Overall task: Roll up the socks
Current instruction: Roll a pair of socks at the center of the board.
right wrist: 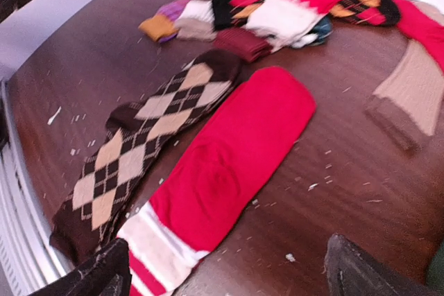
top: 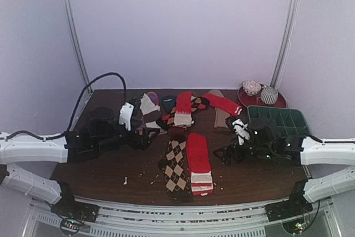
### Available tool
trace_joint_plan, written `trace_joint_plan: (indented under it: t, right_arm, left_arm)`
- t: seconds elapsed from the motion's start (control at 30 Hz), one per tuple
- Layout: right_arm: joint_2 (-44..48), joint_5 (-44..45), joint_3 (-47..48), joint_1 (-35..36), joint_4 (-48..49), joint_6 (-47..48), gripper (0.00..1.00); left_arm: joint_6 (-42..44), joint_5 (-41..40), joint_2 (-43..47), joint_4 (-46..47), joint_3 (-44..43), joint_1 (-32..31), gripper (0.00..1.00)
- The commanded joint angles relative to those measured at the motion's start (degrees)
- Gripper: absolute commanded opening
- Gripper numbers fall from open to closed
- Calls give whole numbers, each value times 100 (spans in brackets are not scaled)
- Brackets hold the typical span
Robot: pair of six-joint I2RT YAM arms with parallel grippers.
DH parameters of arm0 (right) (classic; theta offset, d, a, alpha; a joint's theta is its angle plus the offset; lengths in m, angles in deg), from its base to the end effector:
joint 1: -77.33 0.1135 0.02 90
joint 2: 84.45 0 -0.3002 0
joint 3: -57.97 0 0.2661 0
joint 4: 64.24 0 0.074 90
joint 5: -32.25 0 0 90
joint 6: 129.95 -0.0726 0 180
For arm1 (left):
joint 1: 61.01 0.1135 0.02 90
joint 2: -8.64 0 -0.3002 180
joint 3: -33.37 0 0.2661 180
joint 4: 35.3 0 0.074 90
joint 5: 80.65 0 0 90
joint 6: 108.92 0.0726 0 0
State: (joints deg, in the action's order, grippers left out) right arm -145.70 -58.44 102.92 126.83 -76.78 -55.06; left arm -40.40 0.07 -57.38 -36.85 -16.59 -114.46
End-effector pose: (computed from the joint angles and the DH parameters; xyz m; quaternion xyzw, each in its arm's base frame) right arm 0.1678 0.1978 0.2313 -0.2574 0.8215 0.2763 0.4272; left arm 0.1836 -0.2280 0.2701 0.1756 0.7864 -0.3062 0.5069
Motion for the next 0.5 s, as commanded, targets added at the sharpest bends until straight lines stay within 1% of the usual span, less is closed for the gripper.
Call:
trace_joint_plan:
  t: [0.0,0.07,0.17,0.23,0.37,0.47]
  right_arm:
    - [-410,-1128,-468,443,917,518,97]
    - [-624,-1150,-495,680,903,709,95]
    - [-781,-1076,-526,982,957,845,93]
    - [-831,-1052,-552,1098,1047,874,93]
    - [-991,-885,-548,1297,1092,995,88]
    - [-1174,-610,-490,1425,1013,1008,84]
  left_arm:
    - [-472,1091,-321,635,424,19,83]
    - [-558,1182,-389,767,593,-4,80]
    - [-577,1314,-360,1000,837,-29,79]
    - [-580,1419,-368,1117,941,-40,79]
    - [-522,1623,-522,1269,1045,-87,79]
    - [-481,1814,-712,1536,1107,-181,76]
